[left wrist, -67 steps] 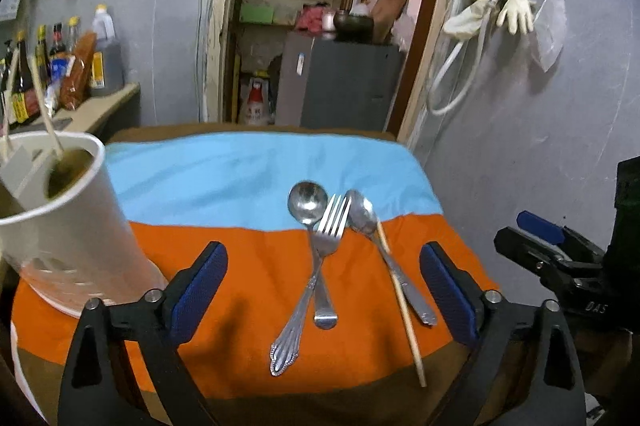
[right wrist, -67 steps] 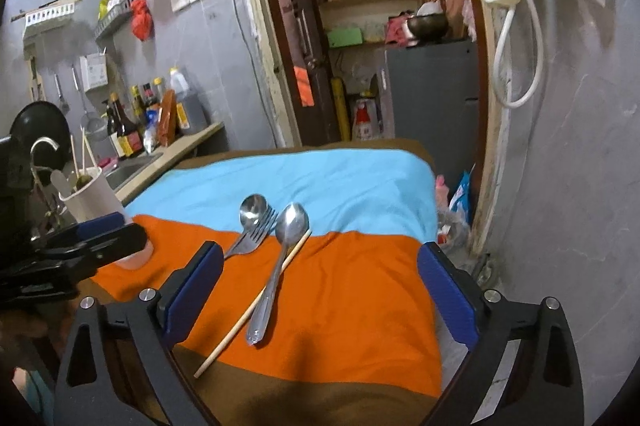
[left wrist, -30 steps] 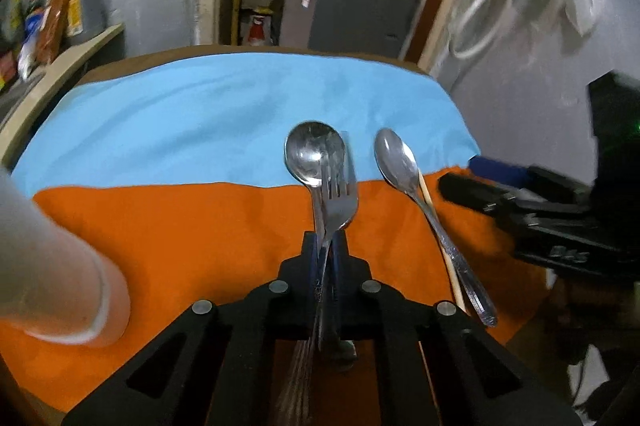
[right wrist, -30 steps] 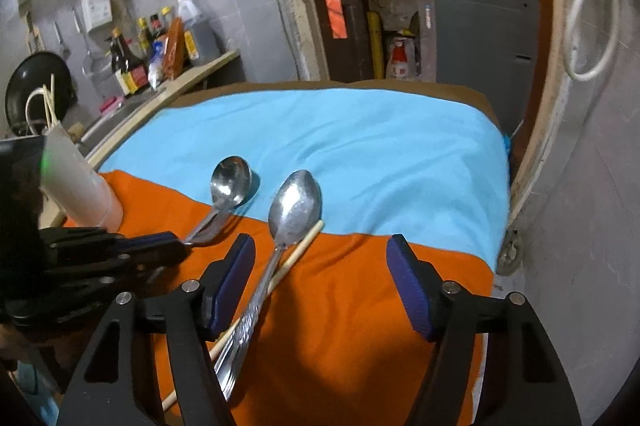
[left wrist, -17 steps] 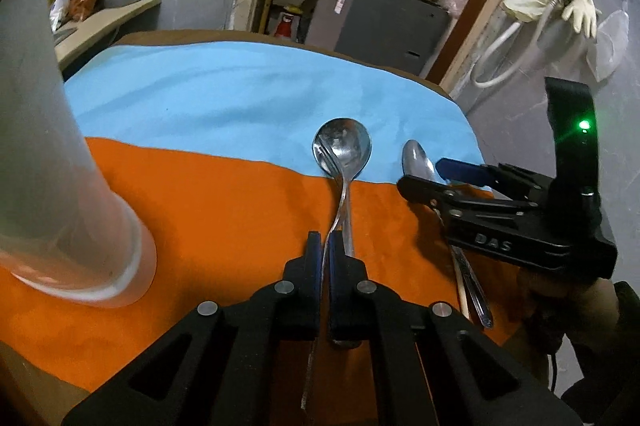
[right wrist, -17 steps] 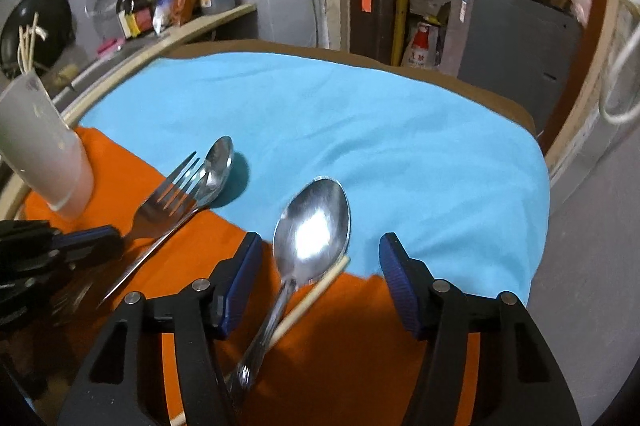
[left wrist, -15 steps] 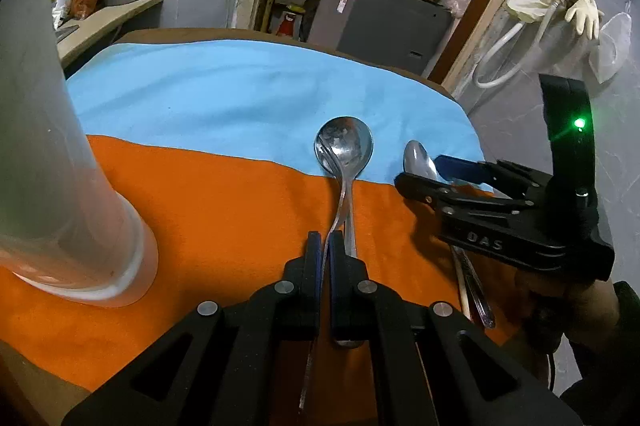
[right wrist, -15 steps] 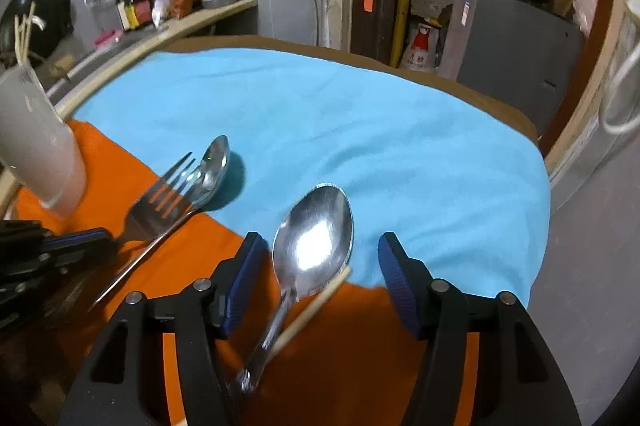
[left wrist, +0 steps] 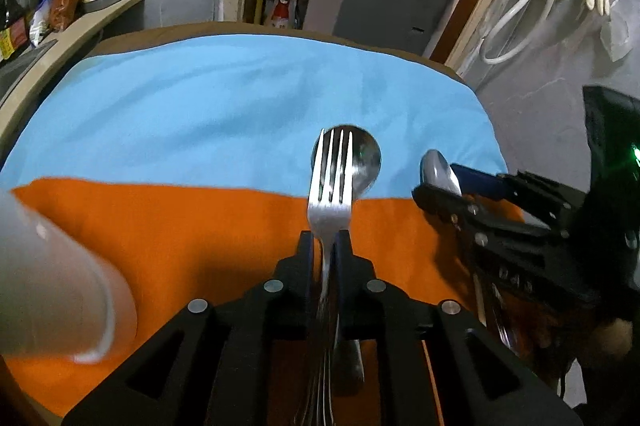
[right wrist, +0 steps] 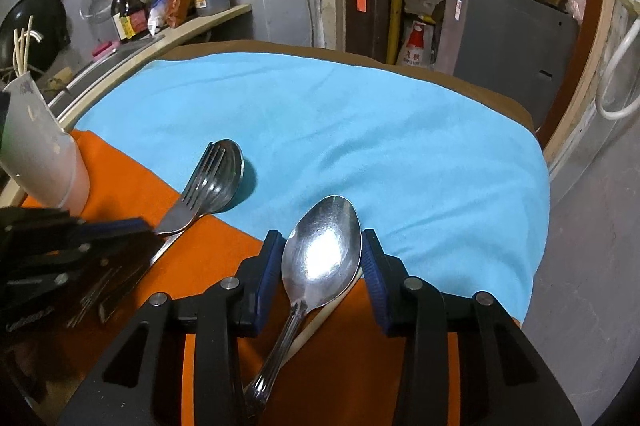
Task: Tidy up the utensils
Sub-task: 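Grasp a silver fork with the left tool while the right tool grasps a silver spoon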
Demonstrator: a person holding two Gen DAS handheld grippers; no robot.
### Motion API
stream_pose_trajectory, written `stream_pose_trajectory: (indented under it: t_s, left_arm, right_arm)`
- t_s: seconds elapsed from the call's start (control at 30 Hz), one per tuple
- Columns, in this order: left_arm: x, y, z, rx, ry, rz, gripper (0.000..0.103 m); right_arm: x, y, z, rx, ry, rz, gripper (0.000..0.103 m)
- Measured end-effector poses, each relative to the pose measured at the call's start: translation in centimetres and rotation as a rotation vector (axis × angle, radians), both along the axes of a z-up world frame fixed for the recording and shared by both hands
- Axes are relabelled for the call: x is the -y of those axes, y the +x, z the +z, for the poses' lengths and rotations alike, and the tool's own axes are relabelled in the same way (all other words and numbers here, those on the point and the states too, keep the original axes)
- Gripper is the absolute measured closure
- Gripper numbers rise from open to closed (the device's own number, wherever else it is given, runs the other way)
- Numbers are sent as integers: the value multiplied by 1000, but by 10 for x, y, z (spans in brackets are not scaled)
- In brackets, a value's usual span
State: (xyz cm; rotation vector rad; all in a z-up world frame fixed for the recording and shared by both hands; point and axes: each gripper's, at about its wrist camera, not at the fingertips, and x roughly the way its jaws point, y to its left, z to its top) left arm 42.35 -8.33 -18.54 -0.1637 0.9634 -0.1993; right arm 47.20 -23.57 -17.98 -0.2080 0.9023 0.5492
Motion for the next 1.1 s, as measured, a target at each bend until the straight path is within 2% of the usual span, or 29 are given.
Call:
stream_pose_trajectory:
  t_s: [0.13,0.27,0.33,0.4,0.5,0.67,0.77,1.0,1.07,1.1]
  left_arm:
    - [6,10,2,-21,50,-25,89]
    - [3,10,2,-26,36,-22,83]
    - [4,10,3,-16,27,-26,70]
    - [7,12,3,5,25,-24,65]
    - [8,20,-1,16,26,-18,65]
    - [-1,36,1,21,-31,30,65]
    - [-3,43,1,20,-34,44,65]
    - [14,50,1,25,89,18,65]
    - [14,49,0,29,99,26,73]
    - [11,48,0,30,94,30,84]
  right_arm:
    - [-2,0,1,-5,-5,0,64]
    - [-3,-1,1,-2,-4,-4,64]
    - [-2,-1,1,-3,2,-5,64]
    - [0,0,0,-7,13,-5,64]
    - [2,0,0,-14,31,-7,64]
    - [4,1,0,-20,48,-8,64]
    - [4,1,0,-22,53,-9,64]
    - [2,1,0,-20,48,-9,64]
    - [-4,0,0,-7,15,-9,64]
    - [-7,-2,0,4,-12,-9,64]
